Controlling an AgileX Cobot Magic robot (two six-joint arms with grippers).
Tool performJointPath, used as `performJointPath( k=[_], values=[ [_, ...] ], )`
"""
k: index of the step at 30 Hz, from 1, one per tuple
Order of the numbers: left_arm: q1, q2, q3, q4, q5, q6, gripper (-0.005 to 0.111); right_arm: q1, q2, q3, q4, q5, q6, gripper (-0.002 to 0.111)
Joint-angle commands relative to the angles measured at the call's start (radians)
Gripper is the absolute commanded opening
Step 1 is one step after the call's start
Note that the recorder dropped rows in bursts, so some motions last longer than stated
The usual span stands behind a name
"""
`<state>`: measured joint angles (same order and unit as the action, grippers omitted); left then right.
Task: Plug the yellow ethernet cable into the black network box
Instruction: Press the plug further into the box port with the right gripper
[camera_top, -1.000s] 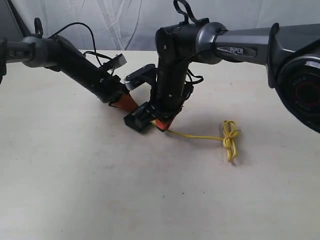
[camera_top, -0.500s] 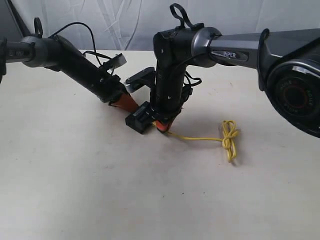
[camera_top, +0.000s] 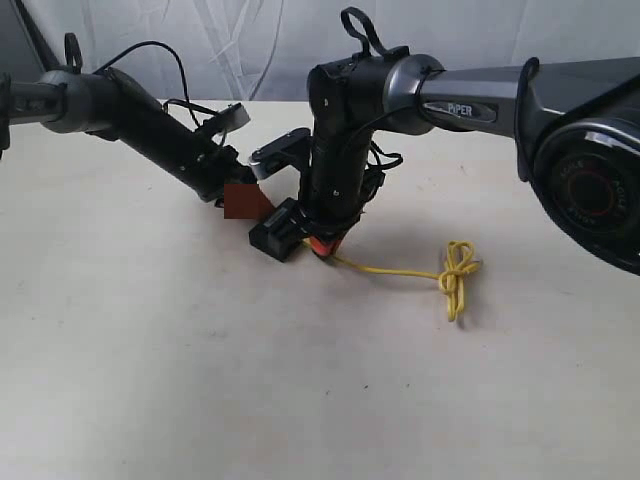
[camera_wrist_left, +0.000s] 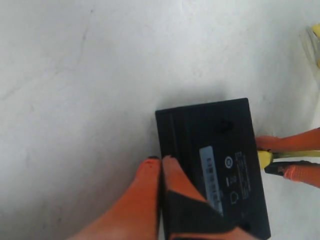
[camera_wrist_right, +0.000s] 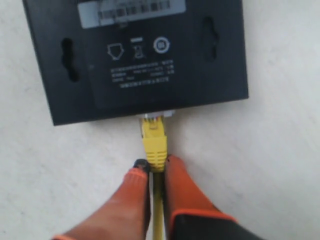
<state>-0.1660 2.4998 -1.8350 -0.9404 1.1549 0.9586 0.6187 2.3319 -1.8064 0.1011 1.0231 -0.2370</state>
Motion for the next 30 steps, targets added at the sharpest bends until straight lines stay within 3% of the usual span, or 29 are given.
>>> performJointPath(
  k=[1,30],
  values=[
    [-0.047,0.007,0.006,0.0,0.066,0.016,0.0,-0.003,-0.013,-0.016,0.036,-0.141,0.004,-0.001],
    [-0.006,-0.011,0.006,0.017,0.058,0.01,0.0,-0.003,-0.019,-0.016,-0.025,-0.013,-0.091,-0.001]
  ],
)
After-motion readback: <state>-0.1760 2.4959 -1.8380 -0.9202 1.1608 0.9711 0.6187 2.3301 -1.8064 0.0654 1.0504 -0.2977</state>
